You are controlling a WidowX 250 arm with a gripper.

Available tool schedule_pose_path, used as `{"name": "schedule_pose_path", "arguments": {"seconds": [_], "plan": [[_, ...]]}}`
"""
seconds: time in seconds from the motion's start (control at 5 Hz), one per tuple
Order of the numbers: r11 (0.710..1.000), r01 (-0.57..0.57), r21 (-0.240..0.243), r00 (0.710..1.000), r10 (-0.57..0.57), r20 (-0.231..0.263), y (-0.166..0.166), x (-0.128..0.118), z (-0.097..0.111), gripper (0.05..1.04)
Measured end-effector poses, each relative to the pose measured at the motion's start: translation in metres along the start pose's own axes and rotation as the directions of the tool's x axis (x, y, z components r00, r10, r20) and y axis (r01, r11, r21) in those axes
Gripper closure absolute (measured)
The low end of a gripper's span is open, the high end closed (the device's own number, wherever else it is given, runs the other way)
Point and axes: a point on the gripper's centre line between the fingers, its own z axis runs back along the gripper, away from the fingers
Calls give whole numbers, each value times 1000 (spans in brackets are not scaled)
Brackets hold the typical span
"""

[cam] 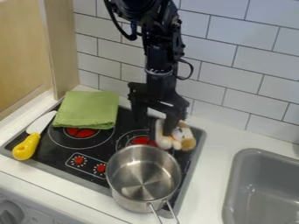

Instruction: Moved the white puppy from the silver pot to the top right side of the burner

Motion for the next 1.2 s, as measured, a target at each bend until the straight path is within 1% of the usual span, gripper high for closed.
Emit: {"name": "schedule_pose_path", "arguments": {"seconds": [0.2, 0.6, 0.8, 1.0, 1.2], "plan": [[1000, 12, -6, 1000, -12, -4, -1, -1, 0, 83], [1000, 19, -12, 1000, -19, 18, -2, -1, 17, 83], [999, 30, -17, 997, -29, 70, -4, 3, 35, 83], [999, 34, -11, 990, -32, 140, -5, 6, 59, 83], [998, 42, 41, 982, -49, 182, -3, 1, 75, 83]]}}
